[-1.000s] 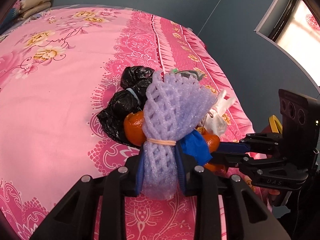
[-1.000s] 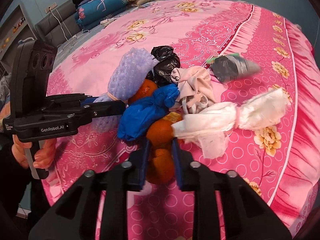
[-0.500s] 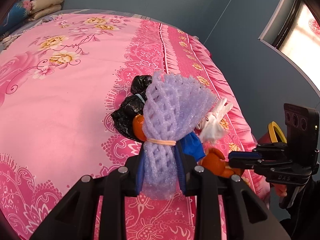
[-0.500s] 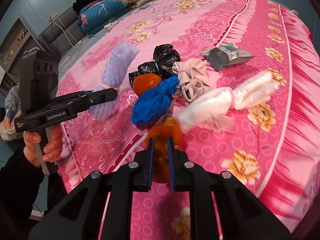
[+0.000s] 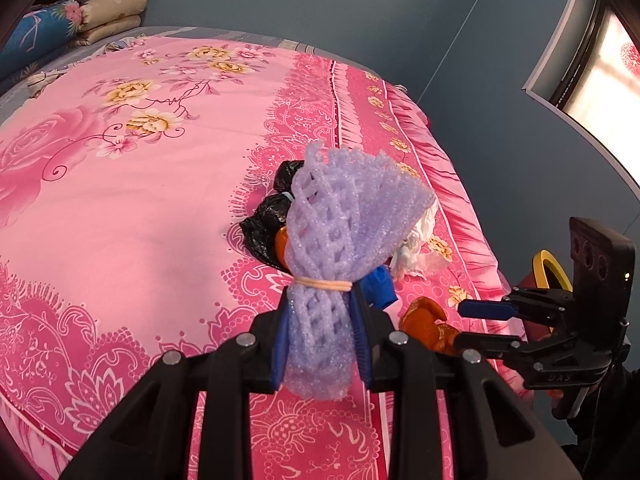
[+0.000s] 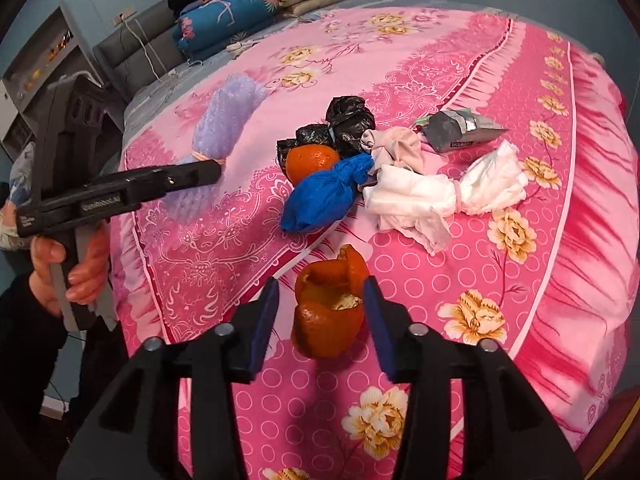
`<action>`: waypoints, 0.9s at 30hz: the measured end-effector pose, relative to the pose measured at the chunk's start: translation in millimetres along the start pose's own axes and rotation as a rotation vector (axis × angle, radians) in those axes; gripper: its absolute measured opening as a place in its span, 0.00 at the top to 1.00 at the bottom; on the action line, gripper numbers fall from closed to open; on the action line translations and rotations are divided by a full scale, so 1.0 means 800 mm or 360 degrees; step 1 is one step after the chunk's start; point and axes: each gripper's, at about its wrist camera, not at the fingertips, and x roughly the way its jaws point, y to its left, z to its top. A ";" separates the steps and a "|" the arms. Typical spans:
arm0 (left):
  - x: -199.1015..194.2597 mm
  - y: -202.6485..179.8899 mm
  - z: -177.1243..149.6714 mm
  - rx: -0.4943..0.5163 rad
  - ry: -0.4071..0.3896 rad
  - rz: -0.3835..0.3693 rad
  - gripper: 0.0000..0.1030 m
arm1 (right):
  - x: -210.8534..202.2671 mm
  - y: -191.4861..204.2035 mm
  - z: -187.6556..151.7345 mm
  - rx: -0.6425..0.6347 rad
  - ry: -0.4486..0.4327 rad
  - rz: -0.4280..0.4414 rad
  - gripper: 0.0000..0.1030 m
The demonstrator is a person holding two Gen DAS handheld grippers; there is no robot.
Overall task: Collect trash
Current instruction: 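Lift the foam net and orange peel and carry both over the bin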
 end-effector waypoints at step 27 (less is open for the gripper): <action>-0.105 -0.092 -0.024 -0.0043 -0.0270 0.0188 0.75 | -0.112 0.002 -0.021 0.0032 -0.0197 0.0083 0.81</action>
